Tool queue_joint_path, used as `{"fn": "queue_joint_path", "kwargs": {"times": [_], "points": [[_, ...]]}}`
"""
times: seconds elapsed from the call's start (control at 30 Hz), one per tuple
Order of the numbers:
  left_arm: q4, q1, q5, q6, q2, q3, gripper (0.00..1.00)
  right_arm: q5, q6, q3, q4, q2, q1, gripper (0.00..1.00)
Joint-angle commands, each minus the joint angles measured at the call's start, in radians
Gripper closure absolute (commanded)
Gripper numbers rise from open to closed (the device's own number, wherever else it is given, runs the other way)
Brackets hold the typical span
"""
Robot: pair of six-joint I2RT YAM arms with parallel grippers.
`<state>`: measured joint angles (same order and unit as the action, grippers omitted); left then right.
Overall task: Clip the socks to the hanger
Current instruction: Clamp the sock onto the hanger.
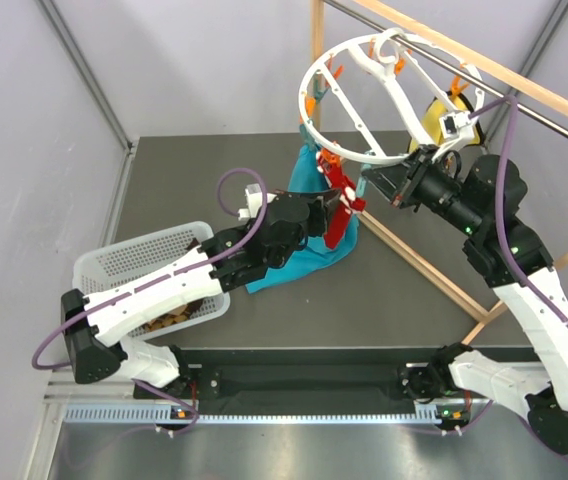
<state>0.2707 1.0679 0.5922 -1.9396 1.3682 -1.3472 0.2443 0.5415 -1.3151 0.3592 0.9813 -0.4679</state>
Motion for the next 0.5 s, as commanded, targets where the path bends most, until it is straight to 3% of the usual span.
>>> {"fn": "queue_joint_path", "kwargs": {"times": [0.0,0.47], "points": [[0.012,0.004,0.004,-0.045,0.003,-0.053,1.0,0.024,-0.02,0.013,-0.037,-0.018,0.005,1.0],[0.013,0.006,-0.003,-0.101,0.005,-0.056,1.0,0.004,-0.044,0.06,-0.051,-0.029,0.005,1.0]]}}
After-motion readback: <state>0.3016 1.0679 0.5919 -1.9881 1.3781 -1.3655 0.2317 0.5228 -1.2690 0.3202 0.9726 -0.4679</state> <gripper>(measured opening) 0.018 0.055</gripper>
